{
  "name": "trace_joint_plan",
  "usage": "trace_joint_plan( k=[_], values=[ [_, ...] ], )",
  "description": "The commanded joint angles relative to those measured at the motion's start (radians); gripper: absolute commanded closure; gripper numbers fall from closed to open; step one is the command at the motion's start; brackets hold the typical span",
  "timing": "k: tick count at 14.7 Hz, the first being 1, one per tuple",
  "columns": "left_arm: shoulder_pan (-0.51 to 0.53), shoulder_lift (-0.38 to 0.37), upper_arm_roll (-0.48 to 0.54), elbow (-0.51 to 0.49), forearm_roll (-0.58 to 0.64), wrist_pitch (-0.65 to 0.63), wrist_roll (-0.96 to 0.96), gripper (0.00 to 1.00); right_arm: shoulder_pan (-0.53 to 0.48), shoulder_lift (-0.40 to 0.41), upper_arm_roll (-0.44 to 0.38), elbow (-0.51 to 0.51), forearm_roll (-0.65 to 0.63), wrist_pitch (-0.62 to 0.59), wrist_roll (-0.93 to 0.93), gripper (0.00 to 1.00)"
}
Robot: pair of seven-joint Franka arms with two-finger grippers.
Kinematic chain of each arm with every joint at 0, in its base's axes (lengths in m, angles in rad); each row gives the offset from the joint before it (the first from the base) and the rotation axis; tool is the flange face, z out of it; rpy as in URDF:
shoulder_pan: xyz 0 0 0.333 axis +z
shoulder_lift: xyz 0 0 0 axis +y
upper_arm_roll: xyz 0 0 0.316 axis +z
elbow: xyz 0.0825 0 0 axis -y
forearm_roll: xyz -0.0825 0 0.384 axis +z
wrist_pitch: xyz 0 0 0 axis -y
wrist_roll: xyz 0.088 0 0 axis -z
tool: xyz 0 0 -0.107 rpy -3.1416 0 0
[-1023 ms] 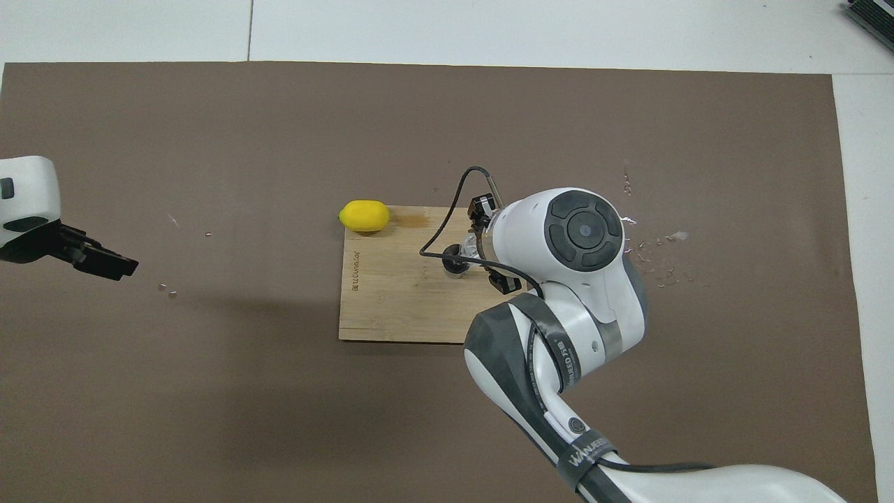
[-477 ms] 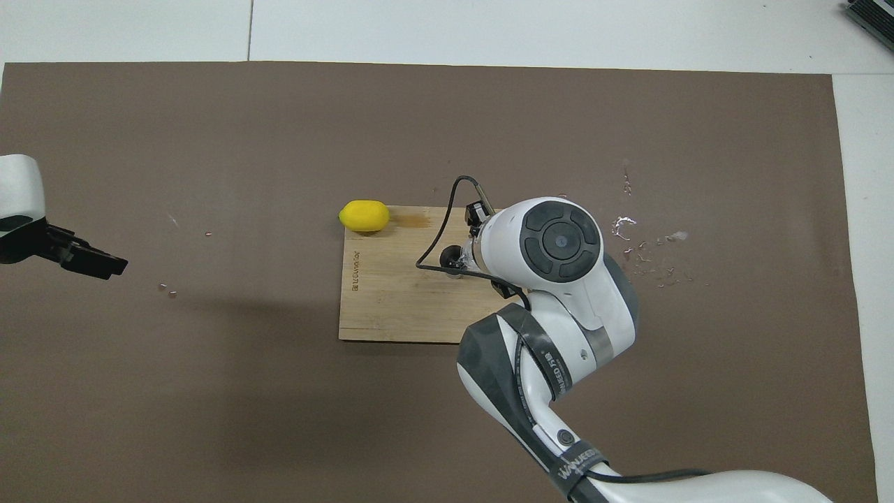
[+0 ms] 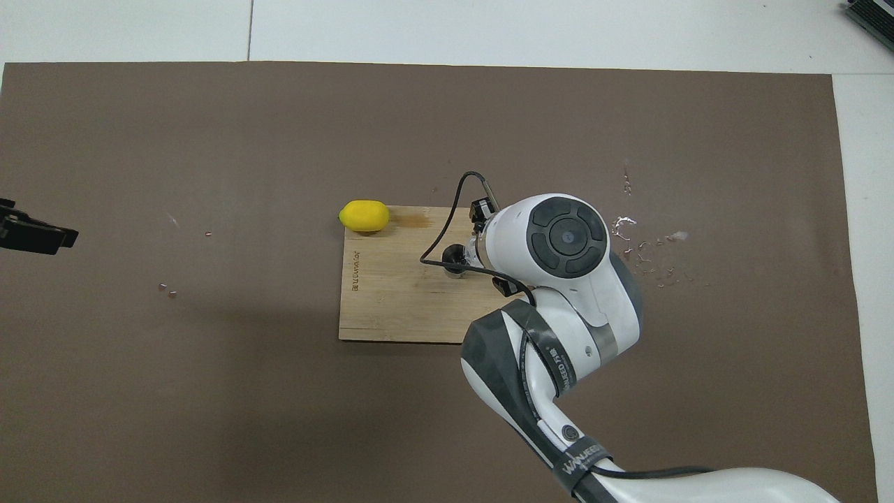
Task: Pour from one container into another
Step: 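Tilt the glass with the right gripper to pour into the metal cup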
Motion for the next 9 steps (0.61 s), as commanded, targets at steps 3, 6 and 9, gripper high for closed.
trace_joint_plan(
  k=[3, 6, 9],
  values=[
    [0.039, -0.01, -0.003, 0.127, 0.0, -0.124, -0.006, 0.0, -0.021, 0.011, 0.006, 0.023, 0.097, -0.007, 0.02, 1.0],
    [0.039, -0.025, -0.006, 0.109, 0.0, -0.123, -0.003, 0.0, -0.027, 0.011, 0.006, 0.021, 0.129, -0.008, 0.018, 1.0],
    [0.03, -0.023, -0.009, 0.107, 0.0, -0.114, -0.001, 0.0, -0.05, 0.011, 0.006, 0.02, 0.177, -0.011, 0.009, 1.0]
  ],
)
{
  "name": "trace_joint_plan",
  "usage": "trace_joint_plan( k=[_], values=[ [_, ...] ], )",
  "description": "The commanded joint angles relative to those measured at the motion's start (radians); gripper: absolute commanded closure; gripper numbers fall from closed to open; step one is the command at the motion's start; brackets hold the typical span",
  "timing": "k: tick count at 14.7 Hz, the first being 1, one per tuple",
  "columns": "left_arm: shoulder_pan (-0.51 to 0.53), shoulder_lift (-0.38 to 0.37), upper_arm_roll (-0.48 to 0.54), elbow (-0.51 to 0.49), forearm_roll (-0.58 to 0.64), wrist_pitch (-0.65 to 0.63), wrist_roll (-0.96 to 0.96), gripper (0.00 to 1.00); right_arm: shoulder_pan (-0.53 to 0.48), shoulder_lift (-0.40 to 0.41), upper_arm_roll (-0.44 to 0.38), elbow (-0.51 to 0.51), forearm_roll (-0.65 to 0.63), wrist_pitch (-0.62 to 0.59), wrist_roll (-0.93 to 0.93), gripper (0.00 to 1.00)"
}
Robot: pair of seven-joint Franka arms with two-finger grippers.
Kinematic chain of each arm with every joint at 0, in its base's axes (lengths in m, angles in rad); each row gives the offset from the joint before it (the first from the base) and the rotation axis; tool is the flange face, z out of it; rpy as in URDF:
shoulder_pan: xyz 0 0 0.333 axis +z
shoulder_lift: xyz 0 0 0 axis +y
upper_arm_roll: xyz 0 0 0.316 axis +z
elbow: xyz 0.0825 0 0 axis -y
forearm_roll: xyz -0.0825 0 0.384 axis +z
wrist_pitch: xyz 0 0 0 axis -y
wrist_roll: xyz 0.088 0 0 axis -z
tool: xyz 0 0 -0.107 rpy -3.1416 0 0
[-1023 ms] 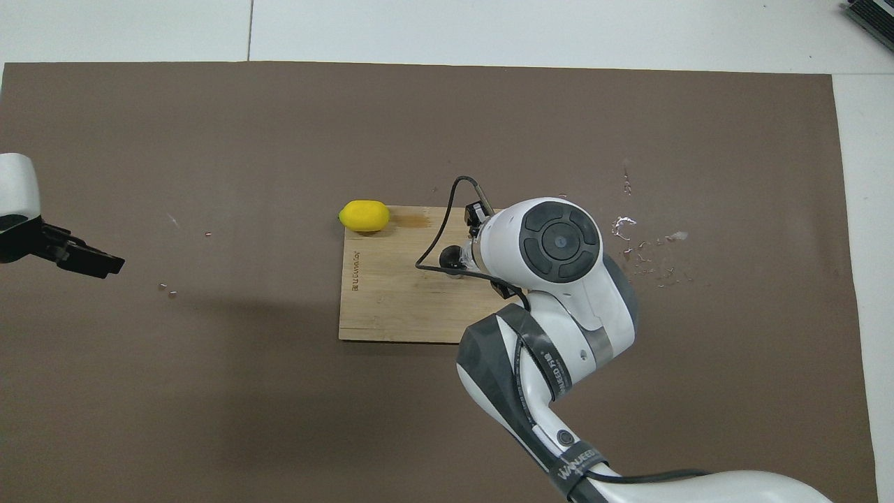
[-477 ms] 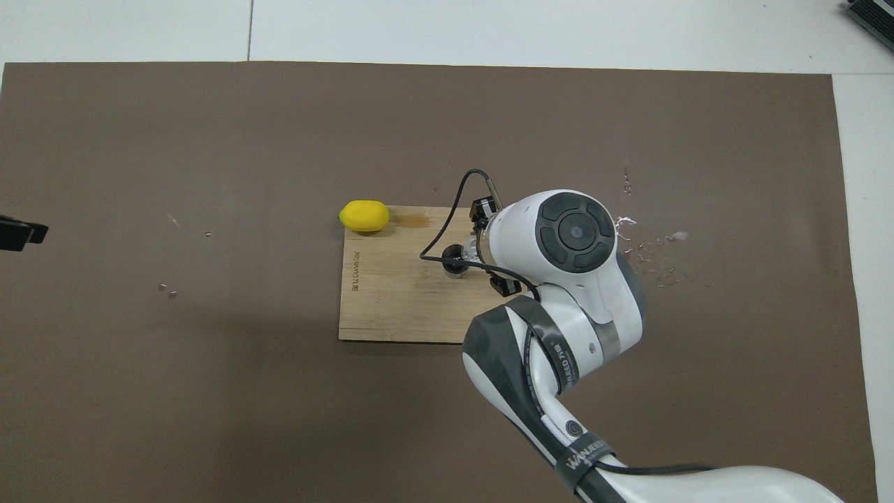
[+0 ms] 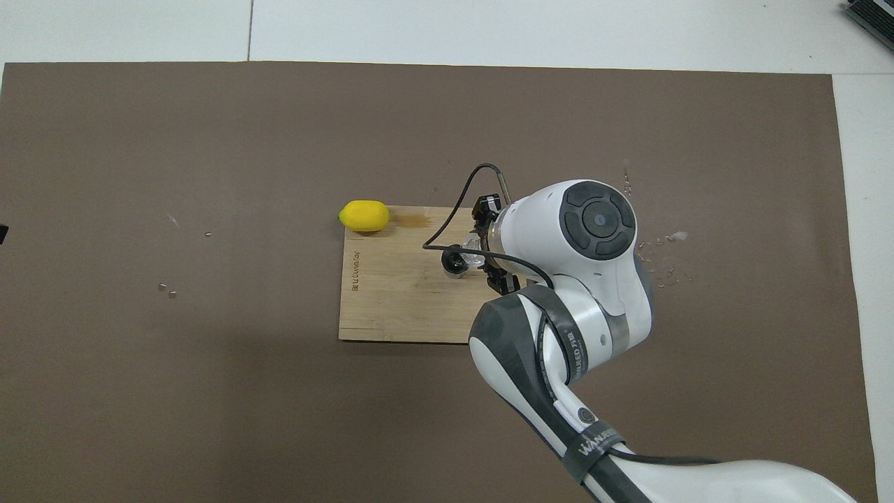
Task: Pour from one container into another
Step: 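Tilt the glass with the right gripper to pour into the metal cup, then turn the glass upright and carry it back toward its spot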
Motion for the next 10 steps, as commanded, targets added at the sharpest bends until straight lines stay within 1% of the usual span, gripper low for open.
trace_joint_plan(
  k=[1, 4, 7, 10],
  values=[
    [-0.012, -0.007, -0.006, -0.001, -0.001, -0.012, -0.001, 0.0, -0.037, 0.01, 0.008, 0.014, 0.066, -0.01, 0.003, 1.0],
    [-0.023, -0.001, -0.05, 0.002, 0.001, -0.006, -0.001, 0.0, -0.063, 0.009, 0.008, 0.008, 0.205, -0.008, -0.069, 1.0],
    [-0.053, 0.0, -0.065, 0.004, 0.001, -0.009, -0.001, 0.0, -0.126, 0.003, 0.008, -0.018, 0.327, -0.018, -0.119, 1.0],
    [-0.046, -0.003, -0.061, -0.004, -0.001, -0.015, -0.001, 0.0, -0.198, -0.016, 0.008, -0.072, 0.457, -0.024, -0.27, 1.0]
  ],
)
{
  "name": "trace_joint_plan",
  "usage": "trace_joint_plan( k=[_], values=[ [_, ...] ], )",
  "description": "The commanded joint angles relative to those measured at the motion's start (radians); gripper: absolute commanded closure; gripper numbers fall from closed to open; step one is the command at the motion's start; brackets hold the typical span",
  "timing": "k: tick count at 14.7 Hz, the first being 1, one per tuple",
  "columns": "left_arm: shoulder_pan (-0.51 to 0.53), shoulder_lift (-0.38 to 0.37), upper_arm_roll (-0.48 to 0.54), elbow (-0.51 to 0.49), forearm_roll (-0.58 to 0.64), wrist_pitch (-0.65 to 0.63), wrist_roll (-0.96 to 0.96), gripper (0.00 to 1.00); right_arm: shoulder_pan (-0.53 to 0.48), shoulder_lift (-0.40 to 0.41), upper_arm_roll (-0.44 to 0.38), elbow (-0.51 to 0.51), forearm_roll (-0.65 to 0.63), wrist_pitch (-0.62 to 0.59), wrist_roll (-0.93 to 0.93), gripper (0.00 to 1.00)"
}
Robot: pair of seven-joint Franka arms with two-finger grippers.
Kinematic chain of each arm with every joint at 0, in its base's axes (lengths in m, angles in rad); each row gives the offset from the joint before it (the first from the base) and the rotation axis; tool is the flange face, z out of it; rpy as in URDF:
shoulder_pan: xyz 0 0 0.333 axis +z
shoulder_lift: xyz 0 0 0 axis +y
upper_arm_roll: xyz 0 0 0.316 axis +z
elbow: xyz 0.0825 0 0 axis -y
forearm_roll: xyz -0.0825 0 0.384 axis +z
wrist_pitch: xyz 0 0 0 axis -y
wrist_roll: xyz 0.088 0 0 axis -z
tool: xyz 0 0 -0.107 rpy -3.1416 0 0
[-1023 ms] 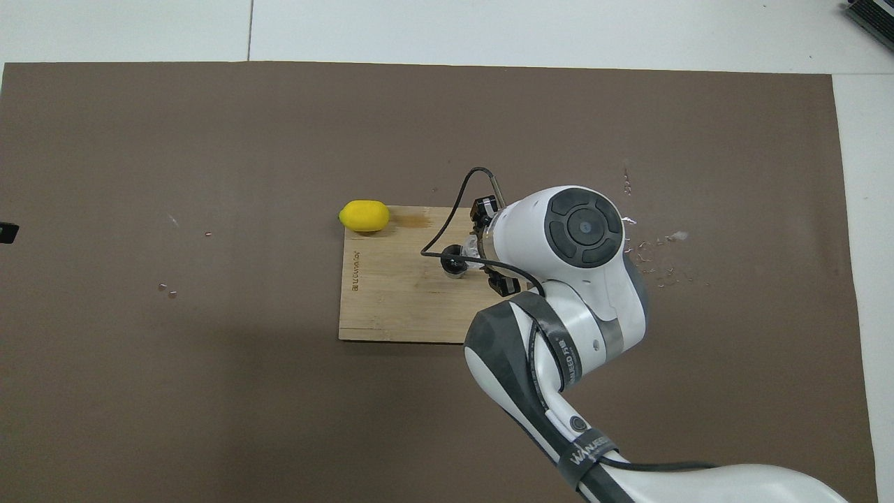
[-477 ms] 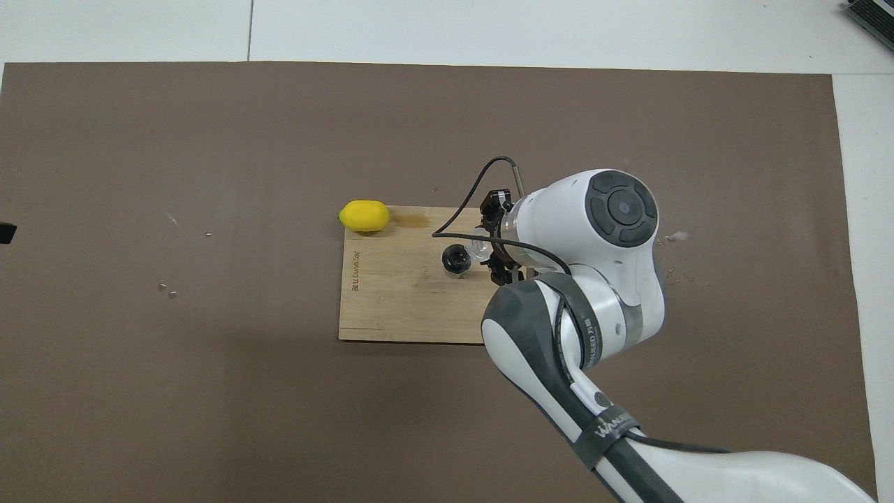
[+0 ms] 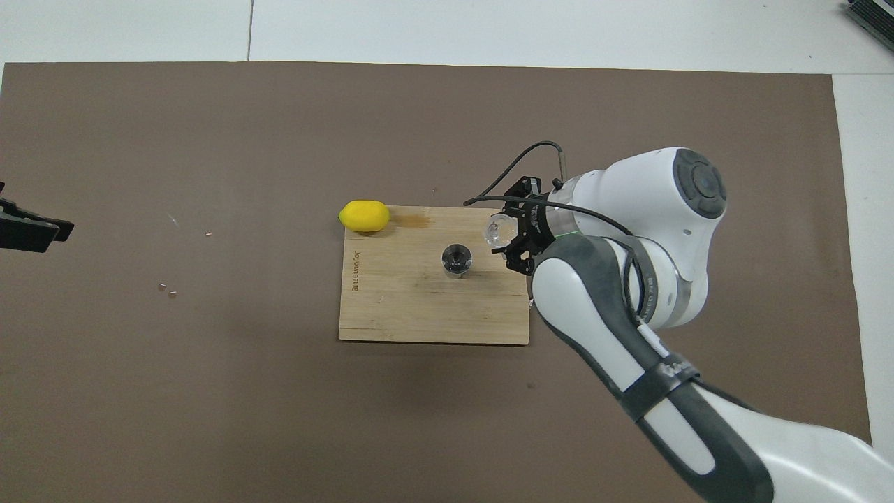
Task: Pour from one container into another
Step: 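Turn the glass upright and carry it back toward its spot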
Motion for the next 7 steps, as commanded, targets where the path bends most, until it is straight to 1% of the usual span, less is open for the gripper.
trace_joint_plan(
  k=[1, 2, 5, 7],
  values=[
    [0.003, -0.005, 0.015, -0.006, -0.001, -0.016, -0.001, 0.0, -0.083, -0.028, 0.01, -0.059, 0.124, -0.017, -0.105, 1.0],
    [0.005, -0.008, 0.017, -0.01, -0.001, -0.018, -0.001, 0.0, -0.126, -0.039, 0.01, -0.08, 0.141, -0.038, -0.127, 1.0],
    [-0.003, -0.008, 0.017, -0.01, -0.001, -0.019, 0.001, 0.0, -0.277, -0.048, 0.01, -0.123, 0.213, -0.139, -0.31, 1.0],
    [-0.006, -0.007, 0.014, -0.01, -0.001, -0.019, 0.001, 0.0, -0.366, -0.048, 0.01, -0.146, 0.217, -0.184, -0.415, 1.0]
  ],
)
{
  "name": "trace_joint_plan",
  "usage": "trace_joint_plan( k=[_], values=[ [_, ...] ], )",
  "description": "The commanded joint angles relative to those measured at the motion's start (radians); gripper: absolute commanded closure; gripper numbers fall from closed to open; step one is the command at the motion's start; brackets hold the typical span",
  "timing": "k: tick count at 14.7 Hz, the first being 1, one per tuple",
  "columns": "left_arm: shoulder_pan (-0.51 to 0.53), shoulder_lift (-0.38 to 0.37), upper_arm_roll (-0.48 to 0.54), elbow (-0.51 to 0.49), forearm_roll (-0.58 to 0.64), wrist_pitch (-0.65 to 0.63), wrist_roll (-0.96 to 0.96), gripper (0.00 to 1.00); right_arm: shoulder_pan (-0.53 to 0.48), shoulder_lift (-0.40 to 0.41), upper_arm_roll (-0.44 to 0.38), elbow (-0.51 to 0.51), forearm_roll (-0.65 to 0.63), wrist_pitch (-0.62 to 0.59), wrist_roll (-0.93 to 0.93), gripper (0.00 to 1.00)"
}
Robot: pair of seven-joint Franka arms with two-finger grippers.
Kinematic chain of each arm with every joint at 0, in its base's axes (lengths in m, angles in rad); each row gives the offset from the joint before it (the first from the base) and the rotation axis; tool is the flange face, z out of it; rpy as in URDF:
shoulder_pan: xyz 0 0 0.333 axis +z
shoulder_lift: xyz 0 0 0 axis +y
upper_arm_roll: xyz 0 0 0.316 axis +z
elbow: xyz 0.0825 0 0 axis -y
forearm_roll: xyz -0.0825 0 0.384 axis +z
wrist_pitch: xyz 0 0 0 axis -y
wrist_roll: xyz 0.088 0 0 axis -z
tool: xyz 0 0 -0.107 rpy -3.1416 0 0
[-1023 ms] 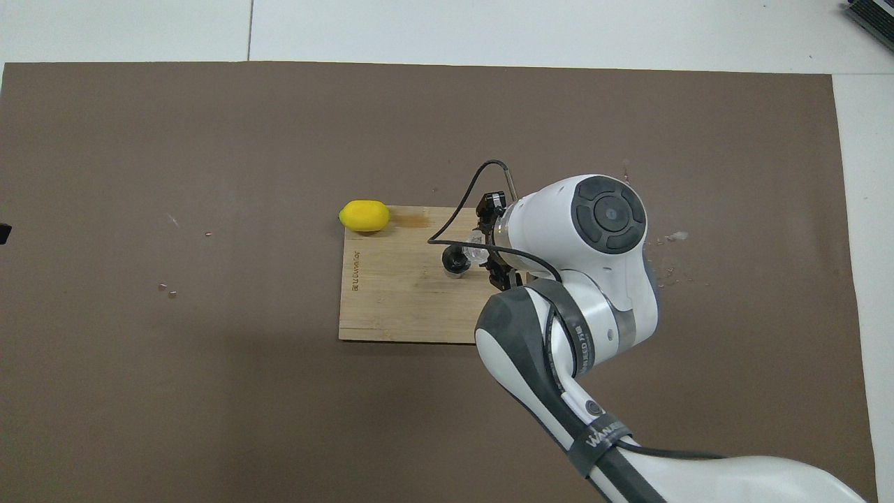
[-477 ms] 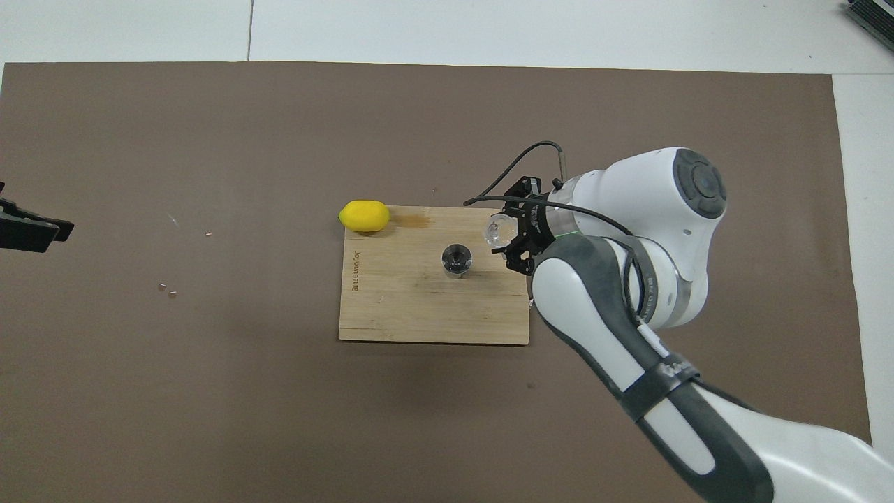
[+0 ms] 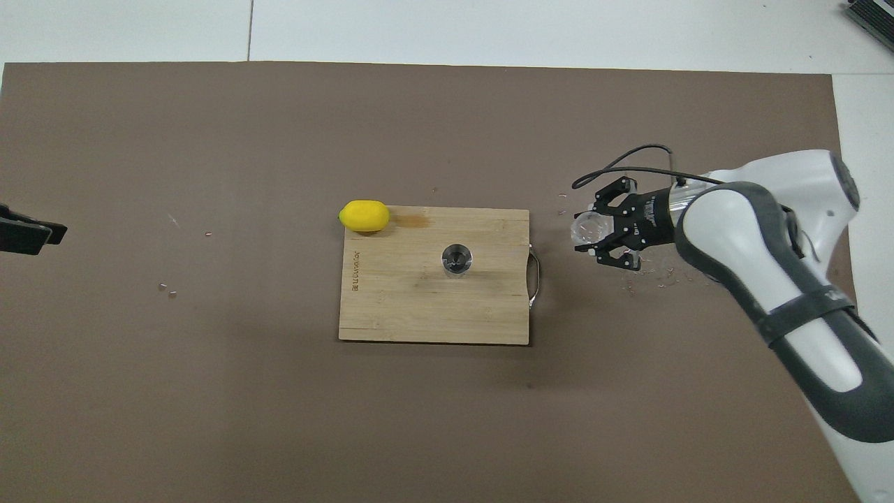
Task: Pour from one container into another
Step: 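Turn the glass upright and carry it back toward its spot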
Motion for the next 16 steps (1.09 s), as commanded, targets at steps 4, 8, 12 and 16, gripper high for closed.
trace_joint_plan(
  k=[4, 8, 12, 16],
  values=[
    [-0.003, -0.009, 0.004, -0.009, -0.001, -0.009, 0.0, 0.0, -0.219, 0.004, 0.014, -0.045, 0.037, -0.11, -0.217, 1.0],
    [-0.003, -0.009, 0.004, -0.009, -0.001, -0.009, 0.0, 0.0, -0.331, 0.09, 0.014, -0.013, 0.04, -0.183, -0.385, 1.0],
    [-0.009, -0.009, 0.004, -0.009, -0.001, -0.009, 0.0, 0.0, -0.365, 0.124, 0.014, -0.007, 0.068, -0.205, -0.452, 1.0],
    [-0.009, -0.009, 0.004, -0.009, -0.001, -0.009, 0.0, 0.0, -0.369, 0.13, 0.013, -0.02, 0.071, -0.193, -0.468, 1.0]
  ],
)
